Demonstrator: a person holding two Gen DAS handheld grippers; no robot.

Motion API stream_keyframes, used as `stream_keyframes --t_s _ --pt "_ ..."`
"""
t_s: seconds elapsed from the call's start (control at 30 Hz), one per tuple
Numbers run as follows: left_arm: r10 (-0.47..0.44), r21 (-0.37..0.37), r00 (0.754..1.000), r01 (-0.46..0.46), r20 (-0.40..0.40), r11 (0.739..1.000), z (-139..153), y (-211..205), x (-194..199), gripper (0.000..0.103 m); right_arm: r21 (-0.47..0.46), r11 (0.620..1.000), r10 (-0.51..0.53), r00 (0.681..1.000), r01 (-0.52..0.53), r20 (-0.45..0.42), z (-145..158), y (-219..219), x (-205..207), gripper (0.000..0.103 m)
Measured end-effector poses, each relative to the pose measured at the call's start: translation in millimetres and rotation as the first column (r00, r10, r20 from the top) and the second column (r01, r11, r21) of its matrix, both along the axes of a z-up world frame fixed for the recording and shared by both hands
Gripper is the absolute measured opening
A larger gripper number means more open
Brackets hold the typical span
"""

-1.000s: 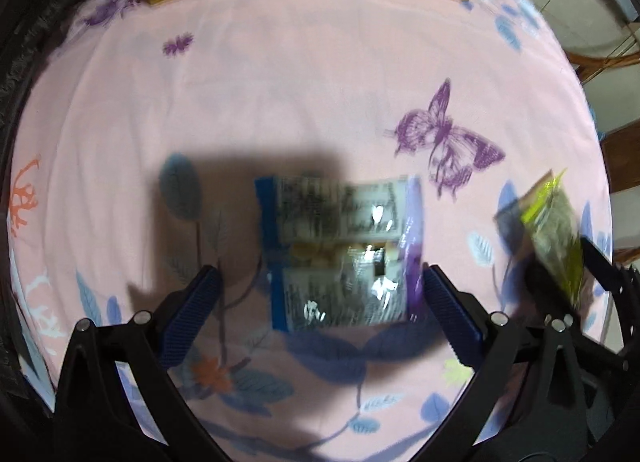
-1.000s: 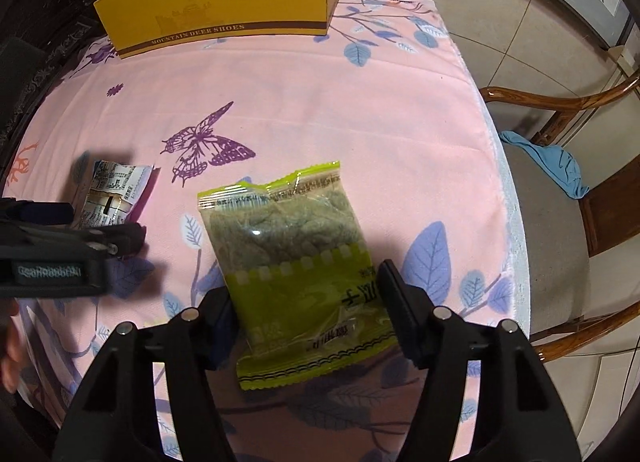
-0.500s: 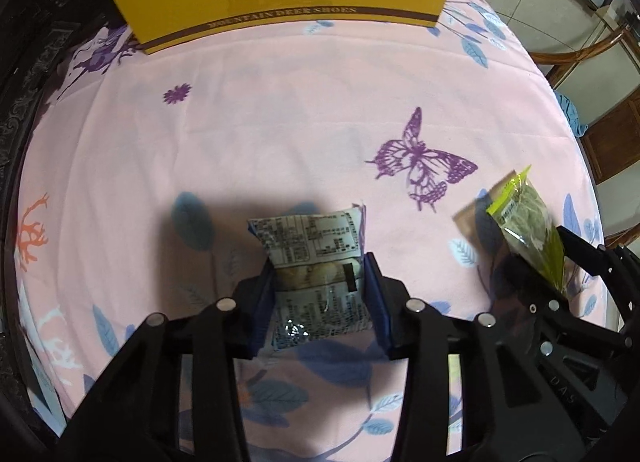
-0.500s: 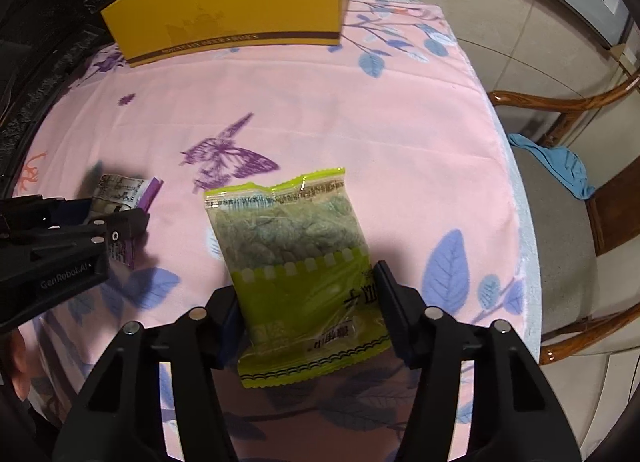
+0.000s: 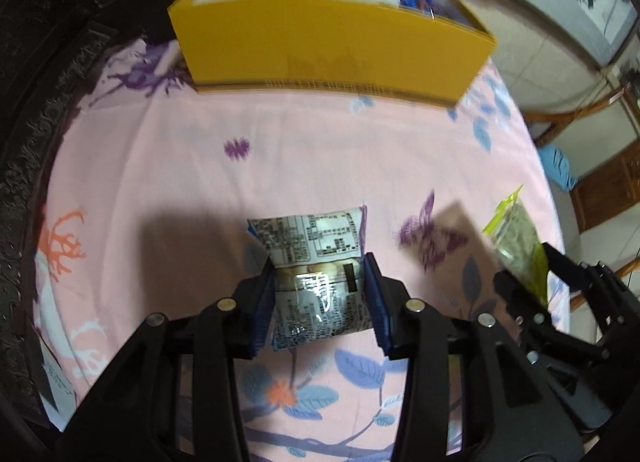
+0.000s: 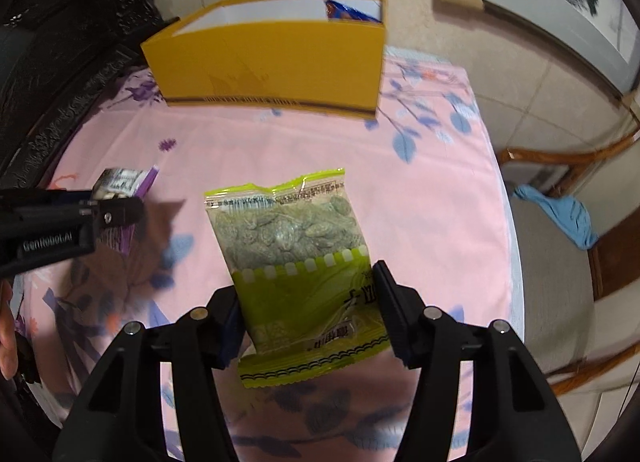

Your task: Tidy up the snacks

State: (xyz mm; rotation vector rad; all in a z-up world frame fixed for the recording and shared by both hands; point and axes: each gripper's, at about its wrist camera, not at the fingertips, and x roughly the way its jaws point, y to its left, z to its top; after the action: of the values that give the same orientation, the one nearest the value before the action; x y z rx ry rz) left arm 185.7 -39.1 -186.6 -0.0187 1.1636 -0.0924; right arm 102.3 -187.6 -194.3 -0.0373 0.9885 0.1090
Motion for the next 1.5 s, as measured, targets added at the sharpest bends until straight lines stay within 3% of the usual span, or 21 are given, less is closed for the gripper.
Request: stream_keyframes --t_s 0.17,0.43,0.67,0.73,0.77,0.8,0.83,0.87,0.93,1.07,1.13,1.3,1.5 --pt "0.04 -0.024 0.997 -0.038 0.065 0.999 33 15 37 0.042 0.045 0.999 0.019 0.998 -0.022 0.068 40 14 43 0.059" --pt "0.069 -0.006 0.974 -0.07 0.216 0.998 112 29 146 0.042 0.11 0.993 0.015 0.983 -0.036 0.185 127 34 154 0.059" --pt "0.066 -0.004 0.964 -0.067 0.257 0.998 132 34 204 0.044 0.092 0.995 0.002 0.97 -0.025 0.244 161 39 214 0.059" --pt "0.079 -0.011 0.959 -0.079 0.273 0.997 134 36 218 0.053 0.093 0.996 -0.007 0.966 -0.017 0.258 165 38 225 0.06" --pt "0.092 -0.017 0.954 -0.091 0.285 0.996 136 38 224 0.062 0.096 0.995 -0.018 0.964 -0.008 0.265 167 35 232 0.069" --pt "0.115 -0.024 0.947 -0.113 0.301 0.993 139 40 230 0.089 0.095 0.995 -0.028 0.963 0.002 0.269 167 33 237 0.078" --pt "0.136 -0.026 0.94 -0.135 0.314 0.991 140 43 234 0.101 0.088 0.996 -0.037 0.961 0.014 0.274 166 33 239 0.091" --pt "0.165 -0.031 0.928 -0.164 0.335 0.986 143 45 236 0.101 0.074 0.997 -0.051 0.957 0.031 0.287 166 32 242 0.096" --pt "0.183 -0.065 0.925 -0.171 0.334 0.983 143 49 240 0.101 0.052 0.998 -0.055 0.949 0.041 0.309 166 30 242 0.098" --pt "0.202 -0.089 0.961 -0.188 0.191 0.978 127 52 248 0.101 0.025 0.999 -0.043 0.953 0.038 0.3 163 32 239 0.101" --pt "0.207 -0.099 0.963 -0.192 0.173 0.976 121 52 244 0.101 0.029 0.999 -0.044 0.955 0.037 0.293 163 33 235 0.102" --pt "0.205 -0.097 0.952 -0.187 0.227 0.978 123 51 229 0.101 0.027 0.997 -0.072 0.959 0.067 0.275 157 37 224 0.102" --pt "0.157 0.008 0.944 -0.167 0.289 0.986 136 43 221 0.101 0.11 0.987 -0.137 0.972 0.118 0.192 146 26 226 0.102"
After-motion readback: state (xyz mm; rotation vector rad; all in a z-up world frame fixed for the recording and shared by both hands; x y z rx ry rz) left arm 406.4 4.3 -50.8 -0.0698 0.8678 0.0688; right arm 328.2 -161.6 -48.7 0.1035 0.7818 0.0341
